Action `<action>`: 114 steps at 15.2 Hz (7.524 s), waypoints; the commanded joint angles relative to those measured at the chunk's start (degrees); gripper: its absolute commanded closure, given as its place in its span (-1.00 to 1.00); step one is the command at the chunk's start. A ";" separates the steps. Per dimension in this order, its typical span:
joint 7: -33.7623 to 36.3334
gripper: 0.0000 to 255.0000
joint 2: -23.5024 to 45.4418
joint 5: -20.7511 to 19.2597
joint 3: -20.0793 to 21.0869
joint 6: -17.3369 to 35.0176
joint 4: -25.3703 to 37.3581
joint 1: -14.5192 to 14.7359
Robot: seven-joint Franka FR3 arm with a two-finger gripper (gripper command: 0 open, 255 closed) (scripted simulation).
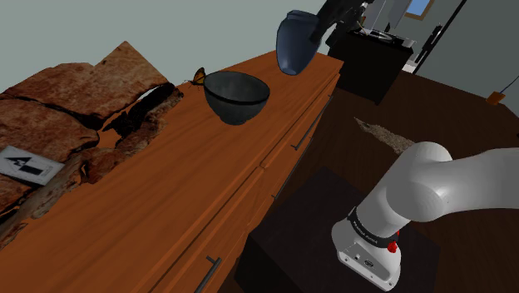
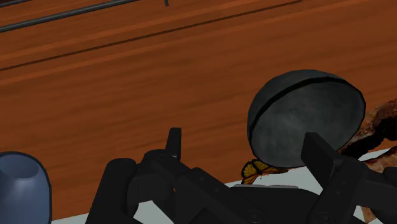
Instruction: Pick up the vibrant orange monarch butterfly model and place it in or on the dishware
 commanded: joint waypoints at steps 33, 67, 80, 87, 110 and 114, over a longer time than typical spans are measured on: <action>54.86 -1.00 55.31 -9.66 20.56 31.45 23.30 -6.69; 54.61 1.00 55.05 -9.37 20.68 24.10 30.41 -6.58; 54.51 1.00 55.36 -9.37 20.86 13.98 40.83 -6.32; 54.66 1.00 56.44 -9.77 20.98 8.80 47.02 -5.98; 51.31 1.00 19.93 2.45 19.28 17.66 3.21 -4.26; 51.20 1.00 19.88 2.72 19.58 20.71 0.11 -4.10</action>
